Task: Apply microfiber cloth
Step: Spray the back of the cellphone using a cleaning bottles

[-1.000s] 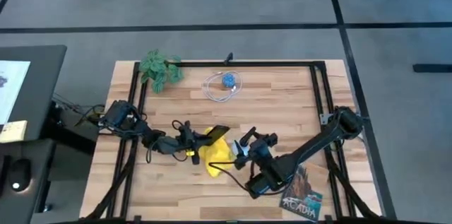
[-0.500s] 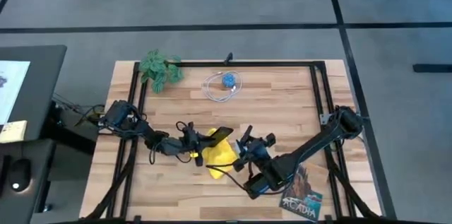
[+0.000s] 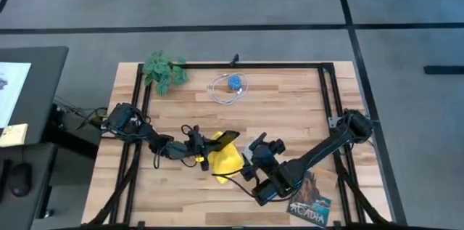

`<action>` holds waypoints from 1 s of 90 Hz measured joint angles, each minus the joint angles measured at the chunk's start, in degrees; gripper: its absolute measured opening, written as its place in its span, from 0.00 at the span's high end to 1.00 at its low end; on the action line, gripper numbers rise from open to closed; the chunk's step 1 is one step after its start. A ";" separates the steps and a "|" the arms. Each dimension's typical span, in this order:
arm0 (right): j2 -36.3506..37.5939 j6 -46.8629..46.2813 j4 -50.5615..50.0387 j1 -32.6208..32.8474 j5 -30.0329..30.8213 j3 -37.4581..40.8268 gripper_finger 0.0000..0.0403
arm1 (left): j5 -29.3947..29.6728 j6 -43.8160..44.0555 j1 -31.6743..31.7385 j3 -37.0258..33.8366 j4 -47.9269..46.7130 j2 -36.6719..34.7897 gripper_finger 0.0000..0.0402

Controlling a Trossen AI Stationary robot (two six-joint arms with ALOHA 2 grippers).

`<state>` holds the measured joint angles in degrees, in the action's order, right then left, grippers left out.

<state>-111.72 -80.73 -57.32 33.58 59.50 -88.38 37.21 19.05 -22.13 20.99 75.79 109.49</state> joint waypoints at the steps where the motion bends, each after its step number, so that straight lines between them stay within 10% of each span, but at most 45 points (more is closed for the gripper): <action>1: 0.00 -0.30 0.01 0.00 0.18 0.00 0.12 | 0.00 0.00 0.00 0.00 0.00 0.00 0.97; 36: 0.20 0.67 0.86 0.39 -0.40 0.00 0.64 | -1.18 1.77 0.00 0.02 0.94 0.04 0.97; 90: 7.53 39.78 34.11 9.27 -17.30 10.44 0.64 | -4.30 -7.69 4.10 4.74 7.49 0.06 0.97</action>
<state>-104.19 -40.96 -23.21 42.85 42.19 -77.94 32.91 11.35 -18.03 25.74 83.27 109.55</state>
